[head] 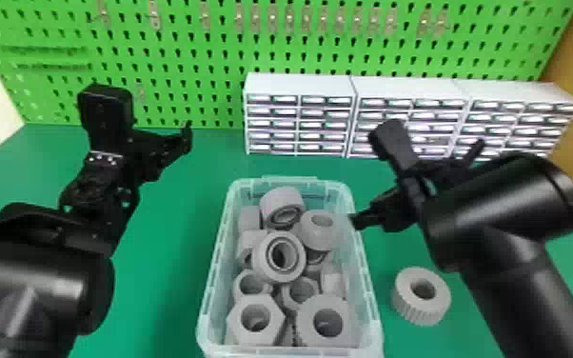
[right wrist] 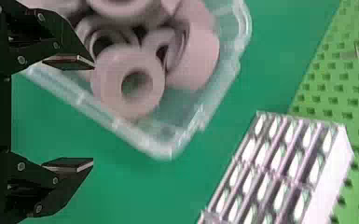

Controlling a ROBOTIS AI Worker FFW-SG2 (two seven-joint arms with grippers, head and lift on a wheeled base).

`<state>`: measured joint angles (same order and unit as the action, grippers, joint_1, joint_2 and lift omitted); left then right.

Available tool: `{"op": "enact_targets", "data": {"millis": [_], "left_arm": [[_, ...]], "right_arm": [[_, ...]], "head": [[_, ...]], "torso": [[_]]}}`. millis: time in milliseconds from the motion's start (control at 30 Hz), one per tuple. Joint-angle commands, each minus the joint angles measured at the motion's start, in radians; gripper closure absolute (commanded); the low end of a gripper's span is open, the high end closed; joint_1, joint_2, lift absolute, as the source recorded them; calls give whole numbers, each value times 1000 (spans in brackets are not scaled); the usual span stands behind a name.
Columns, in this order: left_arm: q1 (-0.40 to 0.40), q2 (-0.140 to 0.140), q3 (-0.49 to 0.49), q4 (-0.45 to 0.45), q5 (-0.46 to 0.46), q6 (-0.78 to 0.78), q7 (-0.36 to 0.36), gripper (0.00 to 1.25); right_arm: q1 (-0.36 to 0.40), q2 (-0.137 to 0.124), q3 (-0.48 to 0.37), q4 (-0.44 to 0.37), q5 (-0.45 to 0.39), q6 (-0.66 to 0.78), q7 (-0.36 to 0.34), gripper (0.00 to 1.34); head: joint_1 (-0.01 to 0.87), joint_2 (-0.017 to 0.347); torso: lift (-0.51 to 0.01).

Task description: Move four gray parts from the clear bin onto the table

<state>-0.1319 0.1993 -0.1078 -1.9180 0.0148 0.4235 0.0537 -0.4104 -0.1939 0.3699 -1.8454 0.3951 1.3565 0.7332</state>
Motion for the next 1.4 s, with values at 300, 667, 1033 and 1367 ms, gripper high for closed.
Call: {"op": "enact_targets", "data": {"millis": [300, 667, 1033, 1367], "left_arm": [[6, 0, 5, 0, -6, 3, -2, 105], [17, 0, 10, 0, -7, 6, -5, 107], [14, 0, 5, 0, -7, 8, -6, 107], [11, 0, 4, 0, -7, 8, -6, 107]], "right_arm": [[-67, -22, 146, 2, -206, 125, 0, 527], [-54, -59, 156, -38, -246, 216, 0, 525], [-45, -76, 156, -43, -260, 216, 0, 525], [-53, -79, 164, -43, -257, 216, 0, 521]], "head": [[686, 26], [686, 26], [686, 26], [686, 26]], "torso": [[-50], [-50], [-50], [-50]]}}
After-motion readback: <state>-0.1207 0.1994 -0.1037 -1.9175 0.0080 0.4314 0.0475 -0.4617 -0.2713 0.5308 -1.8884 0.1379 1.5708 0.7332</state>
